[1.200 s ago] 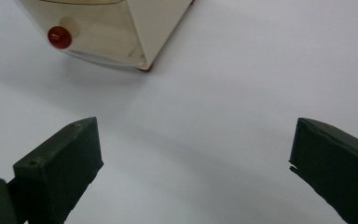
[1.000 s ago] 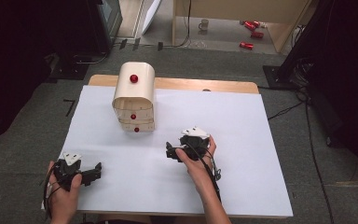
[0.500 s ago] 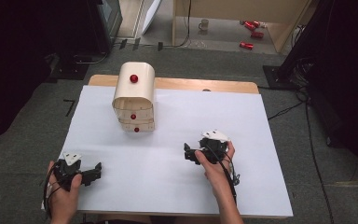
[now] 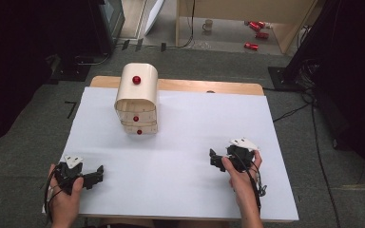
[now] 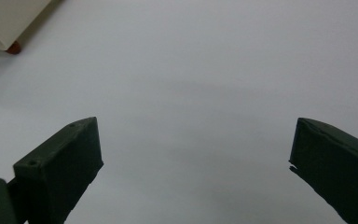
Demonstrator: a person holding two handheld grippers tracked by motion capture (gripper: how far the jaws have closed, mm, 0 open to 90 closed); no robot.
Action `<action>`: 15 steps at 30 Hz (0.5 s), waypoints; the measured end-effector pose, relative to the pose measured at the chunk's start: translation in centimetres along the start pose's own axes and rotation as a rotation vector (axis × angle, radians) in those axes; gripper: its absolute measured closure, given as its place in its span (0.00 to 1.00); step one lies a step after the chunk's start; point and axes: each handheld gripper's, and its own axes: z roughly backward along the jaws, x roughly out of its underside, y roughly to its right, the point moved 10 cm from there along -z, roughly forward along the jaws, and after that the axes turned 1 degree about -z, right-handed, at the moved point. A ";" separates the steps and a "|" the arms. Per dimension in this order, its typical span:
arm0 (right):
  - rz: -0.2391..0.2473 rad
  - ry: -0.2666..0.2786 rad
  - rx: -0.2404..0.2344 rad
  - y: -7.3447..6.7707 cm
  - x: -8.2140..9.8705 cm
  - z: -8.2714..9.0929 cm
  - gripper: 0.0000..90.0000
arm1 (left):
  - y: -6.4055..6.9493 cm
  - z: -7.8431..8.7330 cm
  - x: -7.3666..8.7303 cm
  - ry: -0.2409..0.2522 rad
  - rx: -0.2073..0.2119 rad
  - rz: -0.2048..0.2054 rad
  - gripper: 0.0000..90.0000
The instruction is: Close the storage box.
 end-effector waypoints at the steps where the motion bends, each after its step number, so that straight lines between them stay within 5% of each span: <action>1: -0.005 0.001 0.006 0.5 0.1 0.2 0.02 | 0.0 0.0 0.0 0.000 0.000 0.000 0.00; 15: -0.077 -0.015 0.087 6.9 2.9 2.1 0.02 | 0.0 0.0 0.0 0.001 0.000 0.000 0.00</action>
